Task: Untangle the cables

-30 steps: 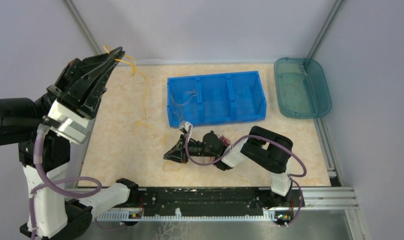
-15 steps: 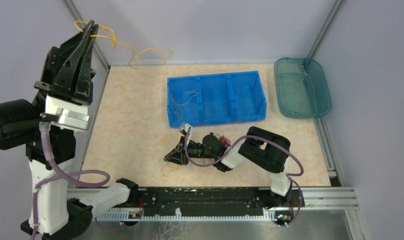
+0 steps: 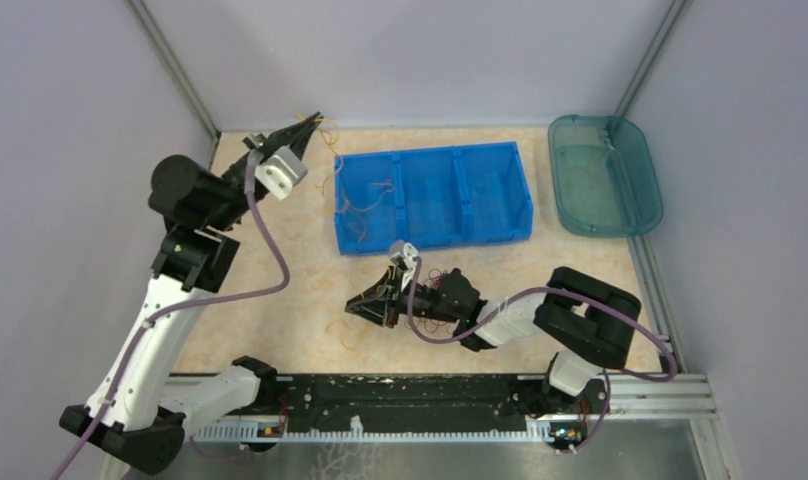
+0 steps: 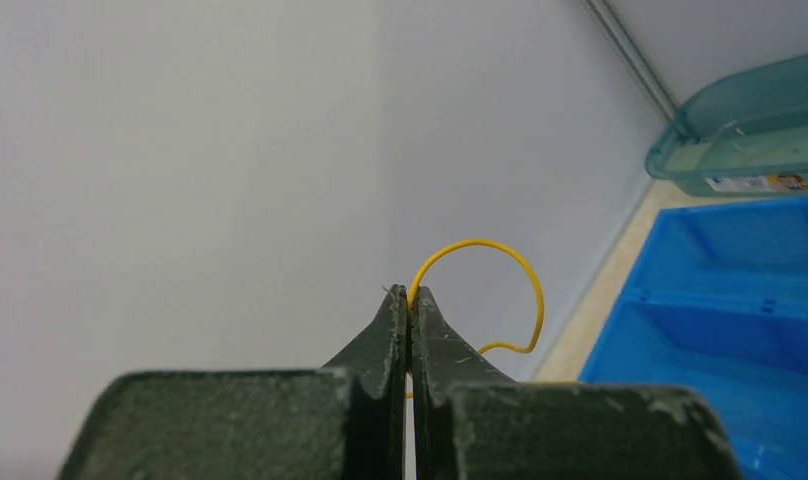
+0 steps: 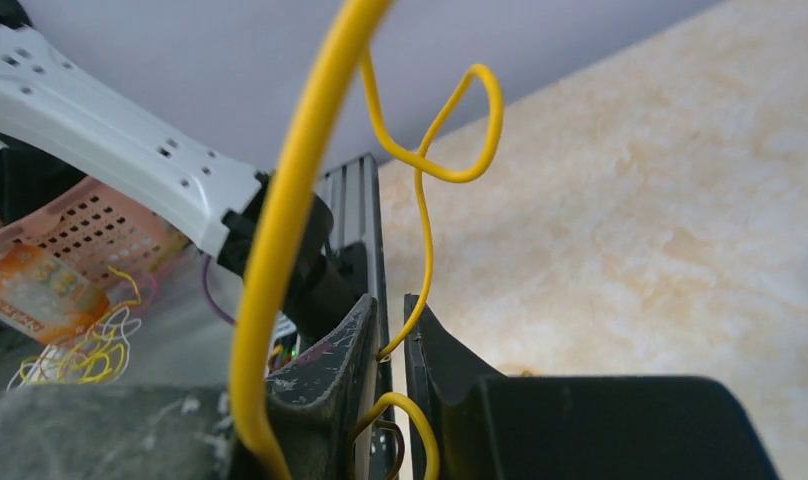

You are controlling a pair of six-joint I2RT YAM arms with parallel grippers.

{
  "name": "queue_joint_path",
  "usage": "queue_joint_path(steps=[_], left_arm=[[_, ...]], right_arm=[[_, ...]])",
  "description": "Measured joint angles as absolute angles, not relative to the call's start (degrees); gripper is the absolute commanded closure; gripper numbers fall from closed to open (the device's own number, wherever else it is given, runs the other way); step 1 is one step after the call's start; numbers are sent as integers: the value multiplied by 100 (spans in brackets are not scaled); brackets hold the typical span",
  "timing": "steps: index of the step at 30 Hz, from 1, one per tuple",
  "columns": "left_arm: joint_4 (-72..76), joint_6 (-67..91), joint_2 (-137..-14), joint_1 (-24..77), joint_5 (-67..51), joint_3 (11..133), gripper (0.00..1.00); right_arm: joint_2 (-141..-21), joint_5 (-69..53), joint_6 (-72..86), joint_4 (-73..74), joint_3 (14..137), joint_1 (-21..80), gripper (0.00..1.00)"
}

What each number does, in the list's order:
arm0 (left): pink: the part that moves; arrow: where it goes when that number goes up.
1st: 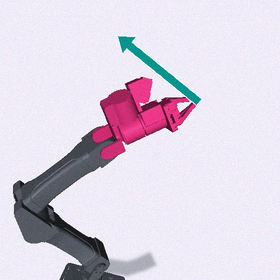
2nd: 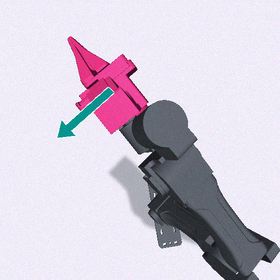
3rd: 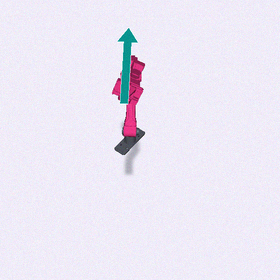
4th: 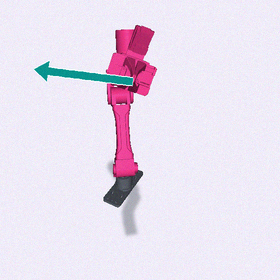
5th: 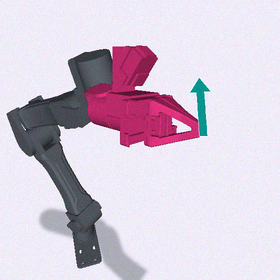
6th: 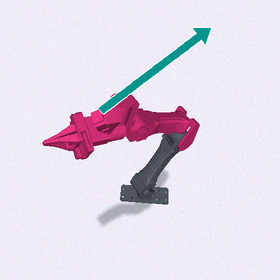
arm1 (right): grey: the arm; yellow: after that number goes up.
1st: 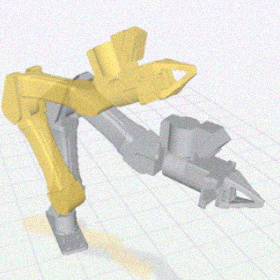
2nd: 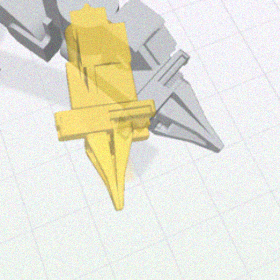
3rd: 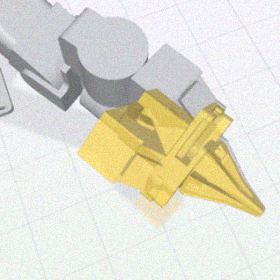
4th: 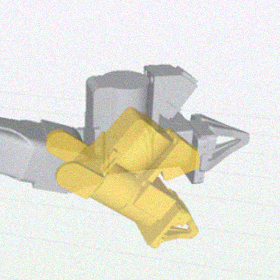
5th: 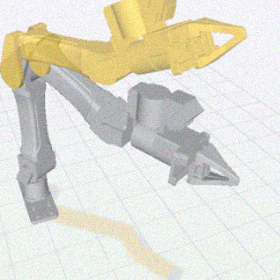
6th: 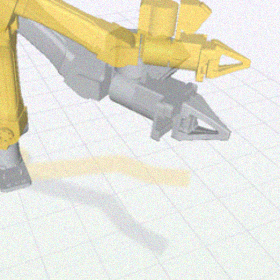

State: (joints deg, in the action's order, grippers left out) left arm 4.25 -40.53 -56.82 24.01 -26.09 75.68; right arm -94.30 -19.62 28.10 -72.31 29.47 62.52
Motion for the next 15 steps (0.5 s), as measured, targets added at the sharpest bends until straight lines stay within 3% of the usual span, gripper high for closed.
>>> queue_joint_path(steps=[15], left_arm=[[893,-3210,-6482,2401,-2051,6746,100]], right_arm=[[-8029,-1522,2506,-6705,2840,6252,86]])
